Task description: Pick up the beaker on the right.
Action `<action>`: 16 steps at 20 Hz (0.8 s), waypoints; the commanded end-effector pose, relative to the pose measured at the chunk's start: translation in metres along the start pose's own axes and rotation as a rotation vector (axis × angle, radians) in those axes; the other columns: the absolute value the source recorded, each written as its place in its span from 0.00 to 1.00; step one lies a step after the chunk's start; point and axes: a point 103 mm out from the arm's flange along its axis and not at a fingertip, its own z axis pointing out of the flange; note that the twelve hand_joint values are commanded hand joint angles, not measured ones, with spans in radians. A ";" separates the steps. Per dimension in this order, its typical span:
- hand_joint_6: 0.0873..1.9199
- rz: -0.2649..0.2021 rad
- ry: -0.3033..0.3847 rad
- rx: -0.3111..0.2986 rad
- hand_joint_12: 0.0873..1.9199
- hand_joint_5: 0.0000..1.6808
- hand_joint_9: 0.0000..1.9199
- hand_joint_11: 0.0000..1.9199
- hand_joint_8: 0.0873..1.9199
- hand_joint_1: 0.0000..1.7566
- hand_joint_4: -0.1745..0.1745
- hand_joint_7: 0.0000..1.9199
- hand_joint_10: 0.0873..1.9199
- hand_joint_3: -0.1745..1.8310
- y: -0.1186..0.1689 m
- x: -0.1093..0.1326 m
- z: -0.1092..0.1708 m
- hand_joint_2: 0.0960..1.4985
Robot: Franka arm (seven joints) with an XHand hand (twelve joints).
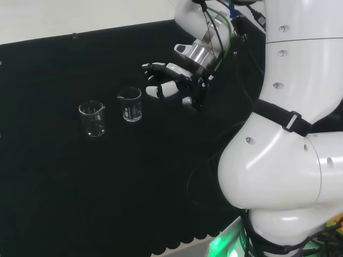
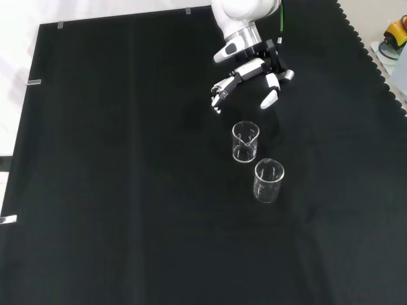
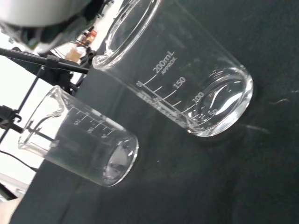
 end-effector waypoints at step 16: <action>0.00 -0.030 0.217 -0.039 0.68 0.28 0.26 0.06 0.28 0.53 0.36 0.19 0.28 0.63 -0.002 -0.010 0.007 0.18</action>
